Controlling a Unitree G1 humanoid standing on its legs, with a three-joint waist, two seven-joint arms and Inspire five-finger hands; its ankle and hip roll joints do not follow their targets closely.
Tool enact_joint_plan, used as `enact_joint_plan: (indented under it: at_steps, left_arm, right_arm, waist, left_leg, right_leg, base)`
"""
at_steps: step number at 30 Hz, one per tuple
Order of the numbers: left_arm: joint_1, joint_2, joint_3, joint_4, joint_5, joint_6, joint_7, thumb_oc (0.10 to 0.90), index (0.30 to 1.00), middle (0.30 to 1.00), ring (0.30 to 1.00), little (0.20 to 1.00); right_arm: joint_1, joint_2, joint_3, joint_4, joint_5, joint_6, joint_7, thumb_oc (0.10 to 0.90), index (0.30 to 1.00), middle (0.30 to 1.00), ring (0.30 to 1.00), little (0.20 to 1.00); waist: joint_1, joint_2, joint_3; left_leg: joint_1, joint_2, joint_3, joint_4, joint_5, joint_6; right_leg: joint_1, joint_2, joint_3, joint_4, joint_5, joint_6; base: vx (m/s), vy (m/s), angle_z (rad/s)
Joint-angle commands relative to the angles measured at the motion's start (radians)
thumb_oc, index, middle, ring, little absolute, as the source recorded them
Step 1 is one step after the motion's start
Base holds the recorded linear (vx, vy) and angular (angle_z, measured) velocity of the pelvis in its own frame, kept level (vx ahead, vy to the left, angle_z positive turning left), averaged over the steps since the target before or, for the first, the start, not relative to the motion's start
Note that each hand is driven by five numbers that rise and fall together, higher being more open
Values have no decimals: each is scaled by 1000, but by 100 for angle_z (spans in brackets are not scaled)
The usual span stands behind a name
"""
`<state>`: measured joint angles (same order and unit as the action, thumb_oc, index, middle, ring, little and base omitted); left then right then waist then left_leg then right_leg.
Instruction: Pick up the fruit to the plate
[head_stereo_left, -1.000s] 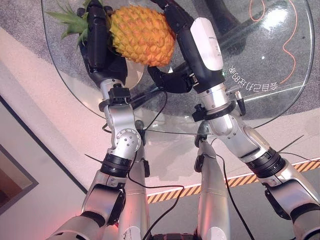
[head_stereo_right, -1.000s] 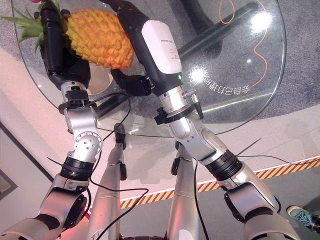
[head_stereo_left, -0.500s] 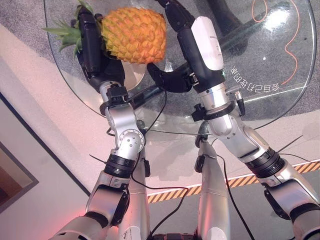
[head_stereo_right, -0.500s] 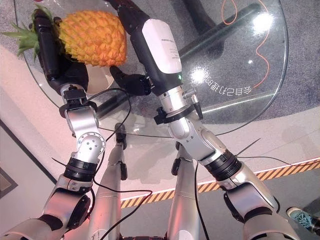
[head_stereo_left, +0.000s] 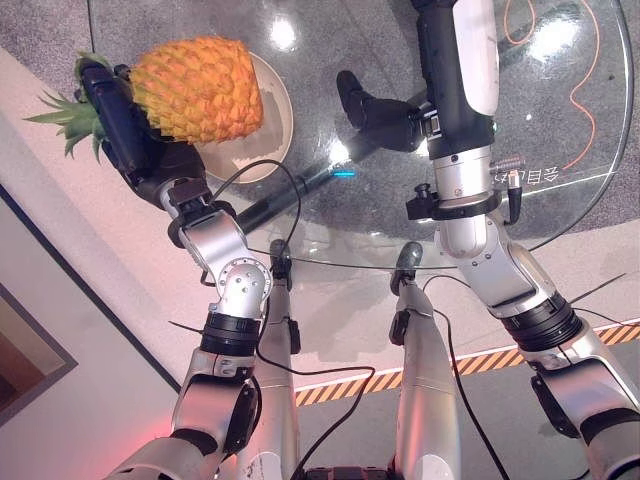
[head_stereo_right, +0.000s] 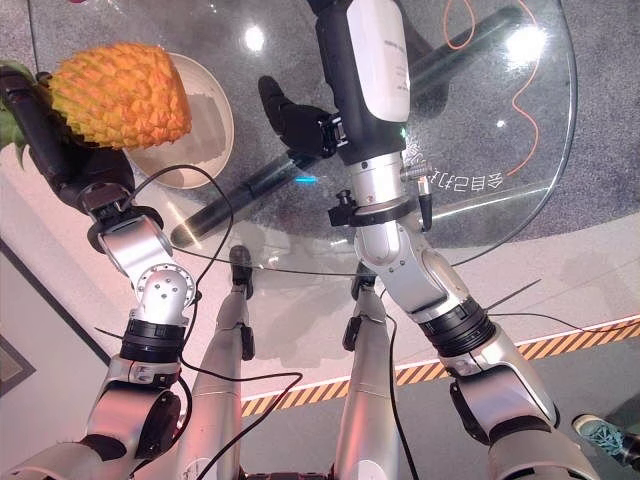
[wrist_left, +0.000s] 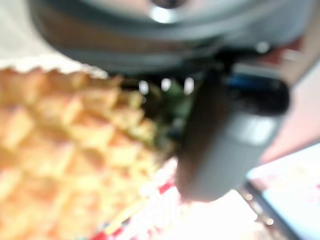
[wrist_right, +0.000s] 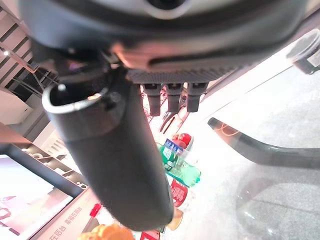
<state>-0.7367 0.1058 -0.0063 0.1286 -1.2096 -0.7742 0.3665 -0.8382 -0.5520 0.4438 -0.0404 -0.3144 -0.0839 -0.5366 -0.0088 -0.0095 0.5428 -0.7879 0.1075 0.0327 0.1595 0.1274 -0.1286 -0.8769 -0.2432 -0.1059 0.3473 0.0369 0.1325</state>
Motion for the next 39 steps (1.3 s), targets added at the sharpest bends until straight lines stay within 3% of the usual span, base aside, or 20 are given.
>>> enact_joint_plan:
  at_steps: [1,7,12,19,30,39]
  left_arm:
    - [-92,69,10,-179,108,-89,-24,100,300,300,300,200]
    - [-89,81,6,-175,240,-81,31,100,300,300,300,200]
    - [-99,104,10,-142,431,-81,130,100,300,300,300,200]
    - [-105,176,34,-58,768,-65,380,100,300,300,300,200]
    - [-145,275,42,124,941,-81,529,100,300,300,300,200]
    - [-216,366,4,287,1070,-84,639,100,300,300,300,200]
  right_arm:
    - [-68,5,-30,-114,-39,-49,-57,800,900,900,900,900]
    - [-55,0,-35,-107,-21,-17,-92,800,900,900,900,900]
    - [-24,-3,-66,-37,46,3,-194,800,900,900,900,900]
    - [56,-19,-162,72,76,5,-365,800,900,900,900,900]
    - [117,-55,-264,244,219,23,-529,800,900,900,900,900]
    - [109,-82,-337,533,510,-66,-648,800,900,900,900,900]
  waist:
    - [1,-14,-23]
    - [-2,-14,-23]
    - [-9,-15,-23]
    - [-20,-18,-23]
    - [-38,-24,-23]
    - [-37,-23,-23]
  left_leg:
    - [-28,-37,15,50,-43,10]
    - [-21,-37,12,56,-53,9]
    - [-29,-37,13,60,-47,10]
    - [-14,-30,17,62,-61,9]
    - [1,-15,29,48,-61,3]
    - [9,0,40,30,-61,-7]
  right_leg:
    - [68,33,-57,-142,55,17]
    - [74,36,-52,-140,48,16]
    - [66,36,-47,-137,53,13]
    - [72,43,-42,-123,40,13]
    - [78,51,-40,-124,40,14]
    - [86,49,-55,-132,38,15]
  base:
    - [0,0,0]
    - [0,0,0]
    - [-4,7,0]
    - [0,0,0]
    - [-13,6,-1]
    - [-41,1,-6]
